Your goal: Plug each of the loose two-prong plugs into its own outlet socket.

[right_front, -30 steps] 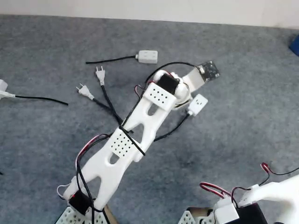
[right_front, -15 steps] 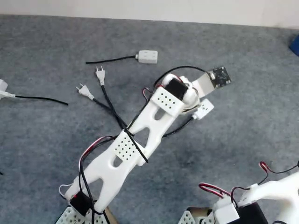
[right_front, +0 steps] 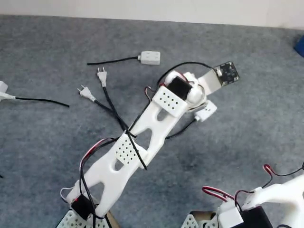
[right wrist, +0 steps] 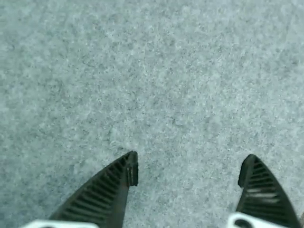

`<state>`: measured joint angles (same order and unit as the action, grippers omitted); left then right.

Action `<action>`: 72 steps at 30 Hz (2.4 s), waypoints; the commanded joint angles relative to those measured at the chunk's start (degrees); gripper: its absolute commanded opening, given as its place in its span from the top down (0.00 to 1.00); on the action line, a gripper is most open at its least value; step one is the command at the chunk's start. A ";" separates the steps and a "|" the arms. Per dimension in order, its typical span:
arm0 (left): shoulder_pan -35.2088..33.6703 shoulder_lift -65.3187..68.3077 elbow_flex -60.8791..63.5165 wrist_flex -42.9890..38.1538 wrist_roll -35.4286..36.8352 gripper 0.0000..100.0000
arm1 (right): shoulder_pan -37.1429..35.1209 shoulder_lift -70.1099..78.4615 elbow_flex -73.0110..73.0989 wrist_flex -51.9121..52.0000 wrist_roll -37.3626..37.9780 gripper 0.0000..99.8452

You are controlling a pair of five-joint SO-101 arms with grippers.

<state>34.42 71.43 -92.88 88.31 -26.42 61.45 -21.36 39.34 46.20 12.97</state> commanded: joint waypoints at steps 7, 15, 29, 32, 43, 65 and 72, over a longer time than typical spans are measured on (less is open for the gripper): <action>0.57 6.99 4.09 -9.49 0.18 0.82 | -3.03 -0.57 -0.75 -0.04 0.70 0.67; -6.37 9.19 3.74 -9.05 0.18 0.82 | -3.03 -0.57 -0.75 -0.04 0.79 0.67; 0.48 -9.80 -2.07 4.66 10.20 0.66 | -3.12 -0.57 -0.66 -0.04 0.79 0.67; 2.77 -7.96 -1.98 6.95 10.81 0.58 | -3.21 -0.57 -0.57 -0.04 0.79 0.67; 1.27 15.43 -2.15 -7.91 -2.90 0.66 | -3.21 -0.48 -0.48 0.13 0.79 0.67; -12.88 -17.80 9.54 13.98 2.29 0.99 | -30.64 -0.57 -0.31 17.27 8.18 0.67; -11.30 -42.77 59.74 13.80 -4.04 0.99 | -48.48 -0.57 -6.64 30.29 7.74 0.67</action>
<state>20.53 46.64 -62.37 101.58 -25.89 19.08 -21.36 37.76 71.60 20.26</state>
